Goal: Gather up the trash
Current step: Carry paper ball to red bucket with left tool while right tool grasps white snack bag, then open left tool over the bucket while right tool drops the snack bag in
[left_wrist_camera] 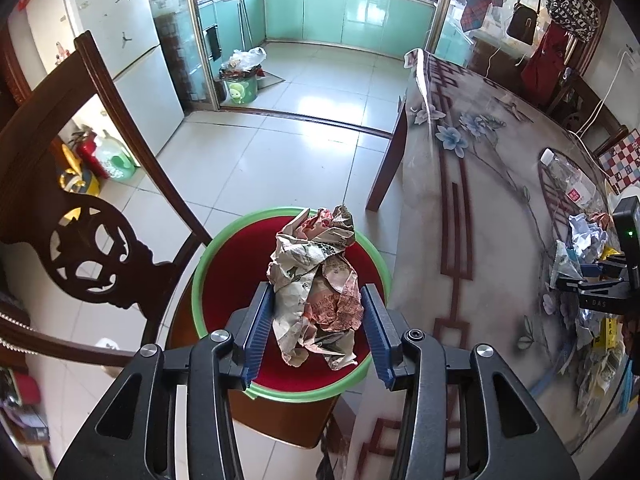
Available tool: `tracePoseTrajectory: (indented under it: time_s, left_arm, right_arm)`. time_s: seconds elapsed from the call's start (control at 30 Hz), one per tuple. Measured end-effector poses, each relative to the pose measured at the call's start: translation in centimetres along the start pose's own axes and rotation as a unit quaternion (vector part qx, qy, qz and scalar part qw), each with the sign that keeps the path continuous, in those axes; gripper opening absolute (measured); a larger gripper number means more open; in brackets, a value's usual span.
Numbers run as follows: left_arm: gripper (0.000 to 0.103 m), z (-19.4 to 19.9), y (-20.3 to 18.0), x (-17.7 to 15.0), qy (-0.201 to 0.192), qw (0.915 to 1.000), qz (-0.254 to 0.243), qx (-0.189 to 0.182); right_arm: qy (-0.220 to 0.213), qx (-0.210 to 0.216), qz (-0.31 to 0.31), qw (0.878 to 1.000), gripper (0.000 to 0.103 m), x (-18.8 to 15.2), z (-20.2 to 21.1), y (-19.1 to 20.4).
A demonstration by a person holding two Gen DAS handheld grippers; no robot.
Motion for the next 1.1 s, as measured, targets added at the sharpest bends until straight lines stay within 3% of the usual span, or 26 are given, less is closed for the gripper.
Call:
tracePoseTrajectory:
  time_s: [0.07, 0.3, 0.47, 0.77, 0.87, 0.93, 0.97, 1.0, 1.1]
  left_arm:
    - [0.043, -0.1, 0.0, 0.0, 0.002, 1.0000, 0.001, 0.000]
    - [0.043, -0.6, 0.9, 0.2, -0.003, 0.9997, 0.006, 0.025]
    - [0.043, -1.7, 2.3, 0.2, 0.006, 0.9992, 0.027, 0.029]
    - [0.045, -3.6, 5.7, -0.3, 0.038, 0.9950, 0.089, 0.025]
    - [0.049, -3.7, 6.1, 0.0, 0.037, 0.9947, 0.093, 0.022]
    - [0.064, -3.6, 6.4, 0.3, 0.032, 0.9946, 0.096, 0.022]
    - [0.077, -3.5, 6.5, 0.4, 0.028, 0.9945, 0.098, 0.022]
    - [0.082, -3.4, 6.6, 0.6, 0.024, 0.9944, 0.101, 0.022]
    - [0.082, -3.3, 6.9, 0.9, 0.019, 0.9940, 0.105, 0.023]
  right_arm:
    - [-0.015, 0.005, 0.001, 1.000, 0.019, 0.7, 1.1, 0.5]
    - [-0.120, 0.031, 0.025, 0.992, 0.019, 4.8, 8.2, 5.7]
    - [-0.182, 0.090, 0.047, 0.978, 0.019, 7.9, 10.9, 12.7]
    - [-0.188, 0.220, 0.019, 0.957, 0.019, 11.8, 7.9, 20.6]
    - [-0.188, 0.238, -0.001, 0.953, 0.030, 12.5, 6.2, 21.3]
    - [-0.187, 0.247, -0.014, 0.951, 0.043, 12.9, 4.9, 20.8]
    - [-0.187, 0.246, -0.022, 0.951, 0.055, 13.1, 4.5, 21.0]
    - [-0.185, 0.244, -0.028, 0.952, 0.062, 13.5, 4.2, 21.1]
    - [-0.179, 0.242, -0.034, 0.953, 0.064, 13.5, 3.7, 20.7]
Point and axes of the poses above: each gripper's, at about its wrist camera, not at the fingertips, and z roughly against the way its jaws point, y to its left, x to its top, the point moved 5 cm from there along -z, roughly the way its jaws point, and after that the axes turned 13 degrees about z, right-handed, at the moved point
